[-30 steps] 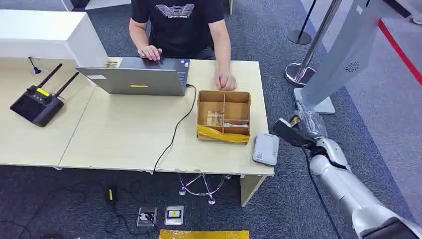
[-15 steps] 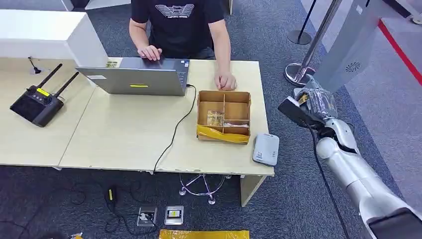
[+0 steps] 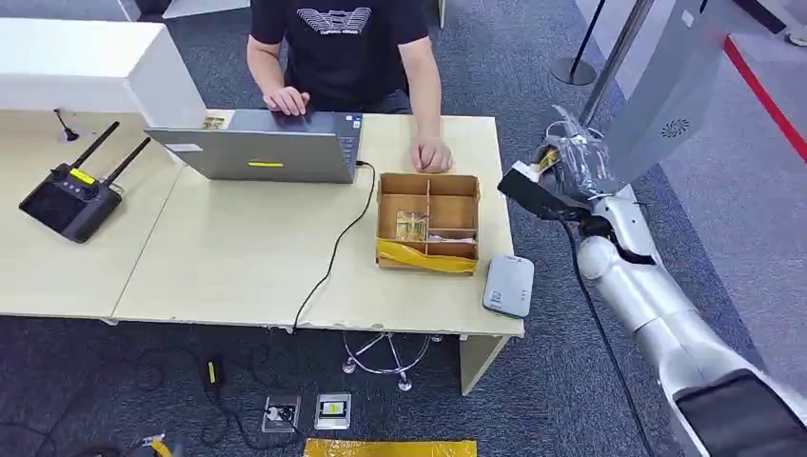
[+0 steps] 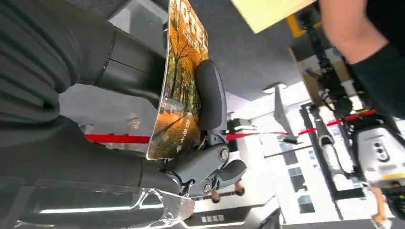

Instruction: Pass the card to the sensor for recognition and then transmit it.

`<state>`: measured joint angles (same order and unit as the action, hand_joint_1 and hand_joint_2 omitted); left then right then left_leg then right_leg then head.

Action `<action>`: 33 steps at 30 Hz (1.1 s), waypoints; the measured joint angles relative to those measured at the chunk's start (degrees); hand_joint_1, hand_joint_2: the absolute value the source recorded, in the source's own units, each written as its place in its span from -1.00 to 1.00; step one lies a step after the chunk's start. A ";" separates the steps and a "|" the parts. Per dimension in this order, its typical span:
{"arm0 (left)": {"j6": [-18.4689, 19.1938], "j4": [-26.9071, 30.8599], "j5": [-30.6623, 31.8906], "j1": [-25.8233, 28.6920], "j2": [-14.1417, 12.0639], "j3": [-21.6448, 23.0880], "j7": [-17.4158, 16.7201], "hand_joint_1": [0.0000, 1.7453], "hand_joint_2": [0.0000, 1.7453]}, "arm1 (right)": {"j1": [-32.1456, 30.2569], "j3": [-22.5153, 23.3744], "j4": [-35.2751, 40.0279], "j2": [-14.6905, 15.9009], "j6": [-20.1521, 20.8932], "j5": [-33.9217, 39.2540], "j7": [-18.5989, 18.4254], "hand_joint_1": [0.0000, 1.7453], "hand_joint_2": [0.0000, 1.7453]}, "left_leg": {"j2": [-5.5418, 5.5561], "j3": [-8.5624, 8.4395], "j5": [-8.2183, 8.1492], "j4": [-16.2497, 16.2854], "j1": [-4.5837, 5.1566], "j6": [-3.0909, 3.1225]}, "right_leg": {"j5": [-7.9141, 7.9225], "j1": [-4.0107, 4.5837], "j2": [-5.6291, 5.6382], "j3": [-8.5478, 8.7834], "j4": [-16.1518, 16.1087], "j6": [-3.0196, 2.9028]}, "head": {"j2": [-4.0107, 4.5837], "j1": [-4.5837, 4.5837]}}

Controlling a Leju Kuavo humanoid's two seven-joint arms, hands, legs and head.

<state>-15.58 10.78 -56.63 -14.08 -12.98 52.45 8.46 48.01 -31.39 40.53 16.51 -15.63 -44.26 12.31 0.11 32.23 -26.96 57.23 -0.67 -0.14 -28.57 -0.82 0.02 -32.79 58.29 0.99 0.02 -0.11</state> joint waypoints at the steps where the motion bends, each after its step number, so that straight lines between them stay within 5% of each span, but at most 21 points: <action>1: 0.00 0.00 0.04 -0.06 0.04 0.11 -0.02 -1.00 -1.00 | 0.33 0.00 -0.33 -0.82 0.00 -0.09 0.00 1.00 1.00 | 0.00 0.00 0.00 0.00 0.00 0.00 | 0.00 0.00 0.00 -0.01 0.00 0.00 | 0.00 -0.02; 10: 0.07 0.00 0.96 -0.90 0.13 0.88 -0.61 -1.00 -1.00 | 2.01 -0.04 -3.44 -5.78 -0.35 -0.81 -0.39 1.00 1.00 | 0.02 0.01 0.01 0.00 0.01 0.01 | 0.00 -0.01 -0.03 0.00 0.00 0.00 | 0.00 0.00; 22: 1.07 0.00 -0.05 -1.05 0.13 1.23 -1.46 -1.00 -1.00 | 2.26 -0.04 -5.95 -8.77 -0.42 -1.16 -0.83 1.00 1.00 | 0.02 0.01 0.01 0.00 0.00 0.00 | 0.00 0.00 -0.02 -0.01 0.00 0.00 | 0.00 0.00; 28: 5.16 0.00 -1.14 0.15 1.18 1.23 -5.20 -1.00 -1.00 | 2.30 -0.04 -6.78 -9.64 -0.44 -1.16 -0.61 1.00 1.00 | 0.02 0.03 0.00 0.00 0.02 0.01 | 0.00 -0.01 -0.01 0.00 0.00 0.00 | 0.00 0.02; 33: 12.22 -0.04 -1.07 1.80 -2.12 1.38 -5.20 -1.00 -1.00 | 2.31 -0.04 -7.35 -9.66 -0.90 -1.14 -0.44 1.00 1.00 | -0.02 0.02 0.00 0.00 -0.03 -0.01 | 0.00 0.03 0.00 -0.04 0.00 0.00 | 0.00 -0.02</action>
<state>-3.36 10.73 -57.70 -12.29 -15.11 53.83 3.26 50.32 -31.43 33.18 6.84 -16.52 -45.40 11.87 0.10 32.25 -26.96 57.23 -0.71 -0.15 -28.58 -0.79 0.01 -32.83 58.29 0.98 0.02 -0.13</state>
